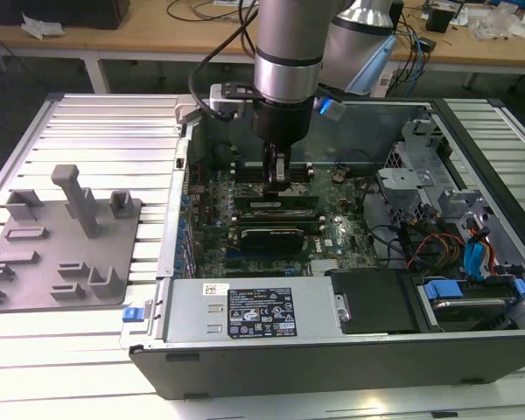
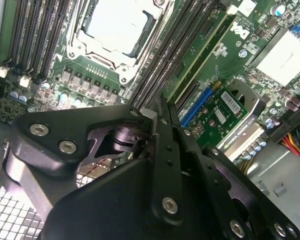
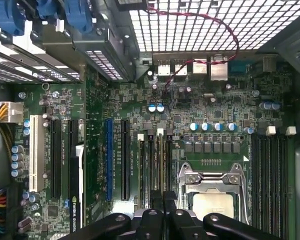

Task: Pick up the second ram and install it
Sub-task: 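Insert the second ram into the second slot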

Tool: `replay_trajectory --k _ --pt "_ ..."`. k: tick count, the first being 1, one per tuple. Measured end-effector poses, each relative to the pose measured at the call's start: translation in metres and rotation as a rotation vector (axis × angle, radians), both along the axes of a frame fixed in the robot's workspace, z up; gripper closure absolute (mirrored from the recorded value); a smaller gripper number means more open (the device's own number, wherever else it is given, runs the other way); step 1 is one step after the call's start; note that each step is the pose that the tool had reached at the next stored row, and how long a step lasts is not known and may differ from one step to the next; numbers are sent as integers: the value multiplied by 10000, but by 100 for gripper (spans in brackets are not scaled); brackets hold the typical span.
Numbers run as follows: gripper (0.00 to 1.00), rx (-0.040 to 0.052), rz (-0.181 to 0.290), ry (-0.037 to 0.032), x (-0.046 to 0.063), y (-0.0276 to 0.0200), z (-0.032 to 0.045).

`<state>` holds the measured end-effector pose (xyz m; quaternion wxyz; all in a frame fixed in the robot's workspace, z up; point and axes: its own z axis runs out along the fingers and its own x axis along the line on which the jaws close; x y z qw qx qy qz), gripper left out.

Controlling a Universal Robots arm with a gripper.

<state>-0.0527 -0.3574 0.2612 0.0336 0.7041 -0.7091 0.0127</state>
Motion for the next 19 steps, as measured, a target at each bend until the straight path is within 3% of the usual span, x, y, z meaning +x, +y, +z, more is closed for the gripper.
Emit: replay_trajectory --k 12,19 --pt "91 1 -132 0 42 -6 -146" --pt "91 0 -134 0 52 -6 -172"
